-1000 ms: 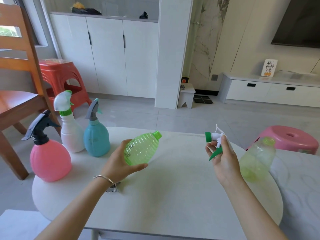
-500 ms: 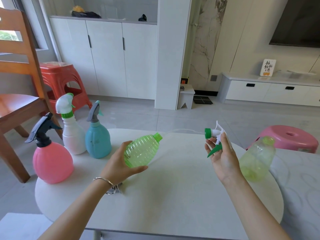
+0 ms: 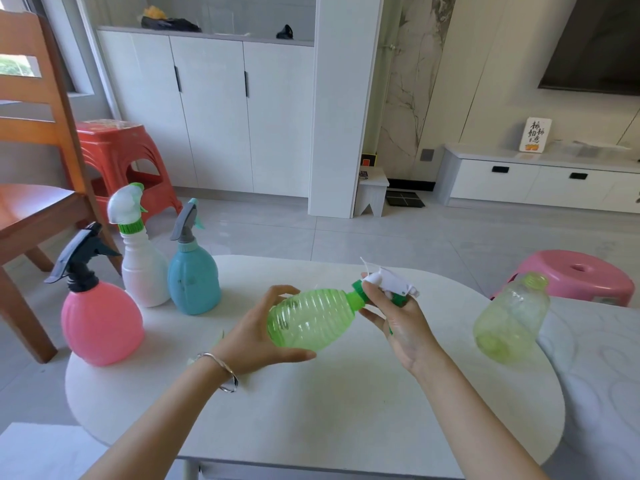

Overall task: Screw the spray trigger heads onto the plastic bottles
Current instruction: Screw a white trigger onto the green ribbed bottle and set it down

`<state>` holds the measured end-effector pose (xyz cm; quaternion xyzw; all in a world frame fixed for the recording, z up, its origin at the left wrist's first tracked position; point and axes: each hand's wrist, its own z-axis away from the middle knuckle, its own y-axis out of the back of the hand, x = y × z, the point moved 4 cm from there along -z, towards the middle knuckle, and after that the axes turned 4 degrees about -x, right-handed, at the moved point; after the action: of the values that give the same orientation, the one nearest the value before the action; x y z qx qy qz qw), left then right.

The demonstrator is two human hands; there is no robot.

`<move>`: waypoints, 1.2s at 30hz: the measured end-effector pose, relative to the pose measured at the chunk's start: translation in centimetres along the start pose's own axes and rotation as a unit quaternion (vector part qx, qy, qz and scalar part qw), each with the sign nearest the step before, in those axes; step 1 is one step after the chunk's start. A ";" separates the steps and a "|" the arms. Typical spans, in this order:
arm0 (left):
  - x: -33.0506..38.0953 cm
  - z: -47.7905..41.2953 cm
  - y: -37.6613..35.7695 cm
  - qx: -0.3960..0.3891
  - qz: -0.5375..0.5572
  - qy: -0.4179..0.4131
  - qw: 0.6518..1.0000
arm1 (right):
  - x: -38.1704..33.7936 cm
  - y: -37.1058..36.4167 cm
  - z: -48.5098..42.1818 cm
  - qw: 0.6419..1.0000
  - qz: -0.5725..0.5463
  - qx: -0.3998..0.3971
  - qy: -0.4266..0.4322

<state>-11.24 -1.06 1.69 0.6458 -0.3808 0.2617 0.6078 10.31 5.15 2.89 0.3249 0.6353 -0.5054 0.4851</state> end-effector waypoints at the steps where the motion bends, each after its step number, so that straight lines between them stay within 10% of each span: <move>1: 0.1 0.1 0.1 0.000 0.025 0.008 1.000 | -0.1 -0.2 0.0 1.000 -0.008 -0.003 0.002; 12: -1.1 0.6 -0.4 -0.096 0.428 0.275 0.856 | -1.3 -2.2 0.1 0.992 0.027 -0.081 0.088; 20: 0.2 0.0 1.2 -0.003 0.335 0.074 0.939 | -0.1 -2.2 -0.6 0.996 -0.081 -0.004 0.044; 24: 0.4 0.3 0.6 -0.081 0.402 0.150 0.900 | 0.7 -2.7 -0.5 0.997 -0.077 -0.011 0.019; 36: 0.4 1.2 1.5 -0.048 0.313 0.141 0.938 | 1.1 -3.4 -0.4 0.999 -0.037 -0.009 0.000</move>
<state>-12.35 -2.24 2.74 0.4209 -0.4863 0.5083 0.5726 6.75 4.48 3.02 0.2970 0.6510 -0.5175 0.4693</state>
